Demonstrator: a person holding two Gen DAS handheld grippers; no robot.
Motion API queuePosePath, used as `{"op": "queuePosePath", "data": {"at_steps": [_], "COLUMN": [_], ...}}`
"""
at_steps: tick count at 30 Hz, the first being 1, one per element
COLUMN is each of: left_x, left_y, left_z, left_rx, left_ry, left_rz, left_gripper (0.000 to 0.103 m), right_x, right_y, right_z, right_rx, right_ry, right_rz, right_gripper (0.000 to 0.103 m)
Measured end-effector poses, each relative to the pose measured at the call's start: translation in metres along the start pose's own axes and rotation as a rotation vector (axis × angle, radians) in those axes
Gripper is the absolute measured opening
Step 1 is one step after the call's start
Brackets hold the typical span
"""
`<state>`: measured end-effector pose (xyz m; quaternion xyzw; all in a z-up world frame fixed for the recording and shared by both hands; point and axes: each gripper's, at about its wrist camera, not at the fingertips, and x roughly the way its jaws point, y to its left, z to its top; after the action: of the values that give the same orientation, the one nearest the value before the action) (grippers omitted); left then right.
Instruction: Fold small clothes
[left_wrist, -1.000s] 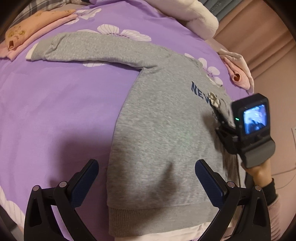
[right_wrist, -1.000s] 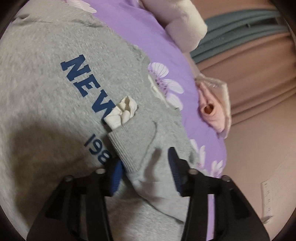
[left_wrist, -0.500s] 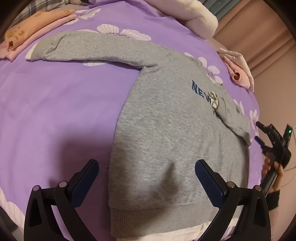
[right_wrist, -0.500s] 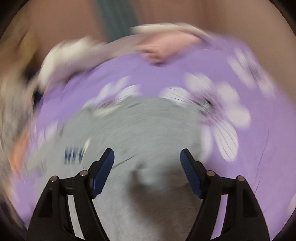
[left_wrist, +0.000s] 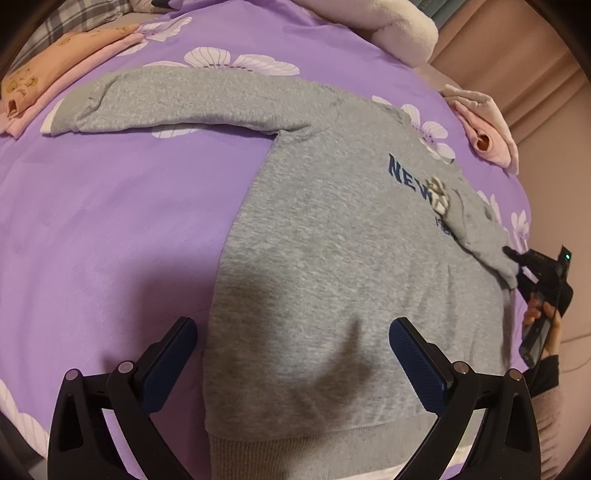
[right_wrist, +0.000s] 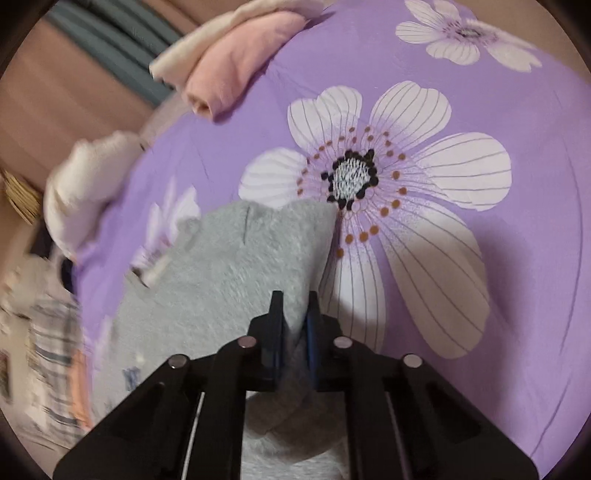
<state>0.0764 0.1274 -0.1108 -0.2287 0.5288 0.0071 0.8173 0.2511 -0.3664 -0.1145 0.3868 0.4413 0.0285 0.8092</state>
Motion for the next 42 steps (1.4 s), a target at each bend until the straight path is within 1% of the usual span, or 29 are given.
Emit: {"op": "queuePosePath", "data": {"at_steps": [3,5,6,7,8,9,10,11,12,13,14,16,18,20,21,23,24,25,26,29,30,31,32,33,34,36,38,42], "left_x": [0.001,0.001,0.001,0.001,0.001,0.001,0.001,0.000,0.000,0.000,-0.001,-0.002,-0.004,-0.008,-0.010,-0.015,-0.018,-0.020,-0.022,-0.027,-0.028,-0.030,-0.032,-0.033,-0.034,-0.034,-0.033,-0.034], "left_y": [0.000,0.000,0.000,0.000,0.000,0.000,0.000,0.000,0.000,-0.001,-0.001,0.000,0.001,0.003,0.006,0.012,0.016,0.021,0.026,0.036,0.038,0.040,0.042,0.044,0.047,0.052,0.058,0.070], "left_z": [0.000,0.000,0.000,0.000,0.000,0.000,-0.001,-0.001,-0.002,-0.002,-0.003,-0.004,-0.006,-0.008,-0.009,-0.010,-0.011,-0.011,-0.011,-0.012,-0.012,-0.013,-0.014,-0.015,-0.016,-0.016,-0.014,-0.011], "left_rx": [0.000,0.001,0.000,-0.001,-0.001,0.000,0.001,0.002,0.004,0.006,0.007,0.004,-0.005,-0.009,-0.011,-0.025,-0.036,-0.047,-0.059,-0.085,-0.092,-0.098,-0.103,-0.107,-0.111,-0.130,-0.161,-0.228], "left_ry": [0.004,0.004,0.004,0.004,0.005,0.007,0.008,0.008,0.008,0.008,0.007,0.004,0.000,-0.006,-0.010,-0.020,-0.026,-0.031,-0.036,-0.047,-0.049,-0.054,-0.058,-0.061,-0.064,-0.068,-0.070,-0.085], "left_rz": [0.003,0.004,0.003,0.003,0.004,0.005,0.004,0.003,0.002,0.001,0.001,-0.004,-0.013,-0.017,-0.018,-0.020,-0.019,-0.017,-0.012,-0.003,-0.005,-0.010,-0.013,-0.014,-0.016,-0.030,-0.055,-0.081], "left_gripper": [0.103,0.103,0.103,0.103,0.103,0.103,0.103,0.103,0.103,0.103,0.103,0.103,0.103,0.103,0.103,0.103,0.103,0.103,0.103,0.103,0.103,0.103,0.103,0.103,0.103,0.103,0.103,0.103], "right_x": [-0.005,-0.006,-0.004,0.000,0.001,-0.003,-0.009,-0.018,-0.026,-0.035,-0.038,-0.039,-0.035,-0.030,-0.024,-0.019,-0.015,-0.013,-0.012,-0.016,-0.018,-0.024,-0.029,-0.035,-0.044,-0.059,-0.072,-0.084], "right_y": [-0.022,-0.026,-0.025,-0.023,-0.021,-0.018,-0.012,-0.002,0.007,0.018,0.027,0.044,0.054,0.053,0.049,0.038,0.031,0.025,0.022,0.021,0.024,0.028,0.034,0.039,0.046,0.055,0.066,0.085], "right_z": [0.006,0.008,0.008,0.008,0.008,0.008,0.007,0.005,0.002,-0.002,-0.006,-0.018,-0.032,-0.046,-0.050,-0.060,-0.063,-0.068,-0.073,-0.073,-0.074,-0.076,-0.079,-0.083,-0.091,-0.103,-0.123,-0.168], "right_rx": [0.057,0.049,0.037,0.028,0.018,-0.006,-0.044,-0.094,-0.144,-0.204,-0.239,-0.322,-0.389,-0.434,-0.444,-0.437,-0.440,-0.459,-0.482,-0.471,-0.465,-0.466,-0.473,-0.482,-0.488,-0.490,-0.502,-0.553], "right_ry": [-0.027,-0.046,-0.037,-0.001,0.018,0.003,-0.034,-0.087,-0.132,-0.161,-0.157,-0.116,-0.067,-0.022,0.000,0.027,0.036,0.039,0.027,0.016,0.019,0.013,0.003,-0.011,-0.024,-0.036,-0.027,0.033], "right_rz": [-0.029,-0.026,-0.009,-0.007,-0.040,-0.087,-0.140,-0.192,-0.209,-0.183,-0.147,-0.087,-0.071,-0.084,-0.101,-0.133,-0.156,-0.181,-0.193,-0.200,-0.204,-0.211,-0.213,-0.204,-0.181,-0.123,-0.065,0.054], "right_gripper": [0.007,0.007,0.010,0.012,0.014,0.025,0.030,0.030,0.030,0.030,0.030,0.029,0.025,0.021,0.021,0.019,0.014,0.010,0.004,0.004,0.009,0.009,0.013,0.021,0.026,0.041,0.047,0.059]}}
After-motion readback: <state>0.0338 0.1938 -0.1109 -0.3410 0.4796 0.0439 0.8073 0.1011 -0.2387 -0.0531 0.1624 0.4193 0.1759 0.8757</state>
